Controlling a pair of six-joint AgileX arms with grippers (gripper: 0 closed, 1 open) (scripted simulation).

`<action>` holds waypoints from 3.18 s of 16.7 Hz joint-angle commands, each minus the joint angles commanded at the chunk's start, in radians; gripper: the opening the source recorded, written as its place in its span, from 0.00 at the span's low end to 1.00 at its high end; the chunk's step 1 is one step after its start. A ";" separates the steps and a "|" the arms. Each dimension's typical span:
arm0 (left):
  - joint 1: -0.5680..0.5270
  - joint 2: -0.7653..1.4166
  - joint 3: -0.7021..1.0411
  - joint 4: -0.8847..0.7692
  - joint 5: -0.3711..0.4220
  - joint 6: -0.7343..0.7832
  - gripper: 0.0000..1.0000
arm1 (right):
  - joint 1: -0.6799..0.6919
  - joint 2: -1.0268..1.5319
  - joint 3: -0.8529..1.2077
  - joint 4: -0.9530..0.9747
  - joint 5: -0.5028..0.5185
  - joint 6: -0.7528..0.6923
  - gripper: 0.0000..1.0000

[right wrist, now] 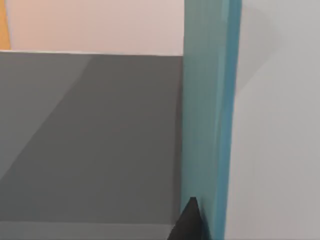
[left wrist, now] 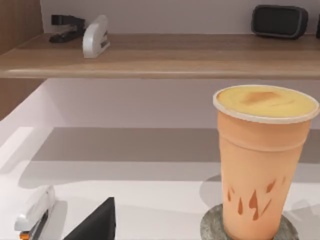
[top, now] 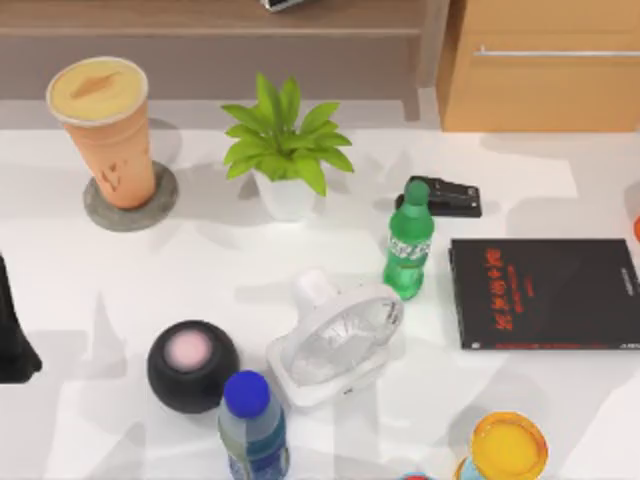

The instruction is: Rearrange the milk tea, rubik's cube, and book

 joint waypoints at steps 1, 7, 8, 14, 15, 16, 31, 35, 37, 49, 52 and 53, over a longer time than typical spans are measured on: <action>0.000 0.000 0.000 0.000 0.000 0.000 1.00 | 0.000 0.000 0.000 0.000 0.000 0.000 0.00; 0.000 0.000 0.000 0.000 0.000 0.000 1.00 | -0.011 -0.043 -0.026 -0.015 -0.009 0.002 0.00; 0.000 0.000 0.000 0.000 0.000 0.000 1.00 | -0.012 -0.047 -0.029 -0.016 -0.009 0.002 0.00; 0.000 0.000 0.000 0.000 0.000 0.000 1.00 | -0.009 -0.068 -0.038 -0.016 0.009 0.013 0.00; 0.000 0.000 0.000 0.000 0.000 0.000 1.00 | -0.007 -0.095 -0.045 -0.015 0.026 0.026 0.00; 0.000 0.000 0.000 0.000 0.000 0.000 1.00 | 0.003 -0.129 -0.047 -0.011 0.047 0.045 0.00; 0.000 0.000 0.000 0.000 0.000 0.000 1.00 | 0.623 -0.733 -0.379 0.116 0.616 0.965 0.00; 0.000 0.000 0.000 0.000 0.000 0.000 1.00 | 0.797 -0.743 -0.679 0.123 0.759 1.310 0.00; 0.000 0.000 0.000 0.000 0.000 0.000 1.00 | 0.861 -0.713 -0.865 0.117 0.819 1.482 0.00; 0.000 0.000 0.000 0.000 0.000 0.000 1.00 | 1.046 -0.576 -1.326 0.117 0.953 1.952 0.00; 0.000 0.000 0.000 0.000 0.000 0.000 1.00 | 1.040 -0.583 -1.317 0.122 0.952 1.953 0.00; 0.000 0.000 0.000 0.000 0.000 0.000 1.00 | 1.038 -0.575 -1.316 0.127 0.950 1.951 0.00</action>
